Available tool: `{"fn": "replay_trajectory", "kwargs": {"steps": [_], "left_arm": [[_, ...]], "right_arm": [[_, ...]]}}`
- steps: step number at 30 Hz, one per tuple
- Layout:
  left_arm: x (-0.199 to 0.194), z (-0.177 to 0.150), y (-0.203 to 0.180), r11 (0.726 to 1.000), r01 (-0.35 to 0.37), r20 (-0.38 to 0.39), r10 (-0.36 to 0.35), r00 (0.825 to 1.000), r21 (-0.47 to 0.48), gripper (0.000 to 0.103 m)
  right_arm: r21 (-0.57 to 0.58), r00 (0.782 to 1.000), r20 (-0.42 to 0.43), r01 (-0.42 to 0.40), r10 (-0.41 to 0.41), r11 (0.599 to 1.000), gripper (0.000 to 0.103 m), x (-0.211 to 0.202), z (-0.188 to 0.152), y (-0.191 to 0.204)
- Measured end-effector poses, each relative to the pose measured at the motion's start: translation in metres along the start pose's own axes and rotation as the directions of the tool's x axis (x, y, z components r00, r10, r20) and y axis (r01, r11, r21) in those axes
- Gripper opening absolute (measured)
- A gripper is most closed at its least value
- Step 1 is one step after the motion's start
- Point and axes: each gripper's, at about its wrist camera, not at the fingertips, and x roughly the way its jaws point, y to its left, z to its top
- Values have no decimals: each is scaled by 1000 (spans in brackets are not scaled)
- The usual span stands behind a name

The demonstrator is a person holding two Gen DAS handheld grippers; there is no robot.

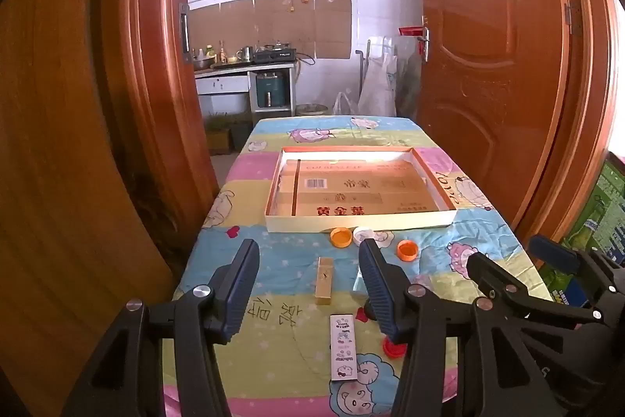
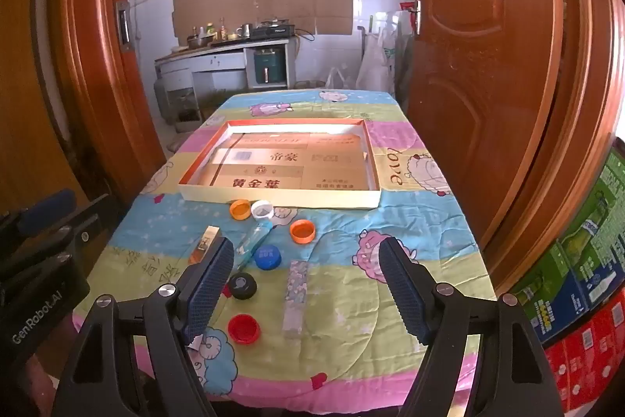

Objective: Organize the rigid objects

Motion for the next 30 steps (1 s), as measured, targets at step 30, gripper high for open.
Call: {"fn": "replay_trajectory", "kwargs": {"steps": [30], "left_arm": [[0,-6,-1,1000,-1,-36,0,999,-29,53]], "right_arm": [[-1,1000,24,11,-11,1000,78,-7,1,2]]}}
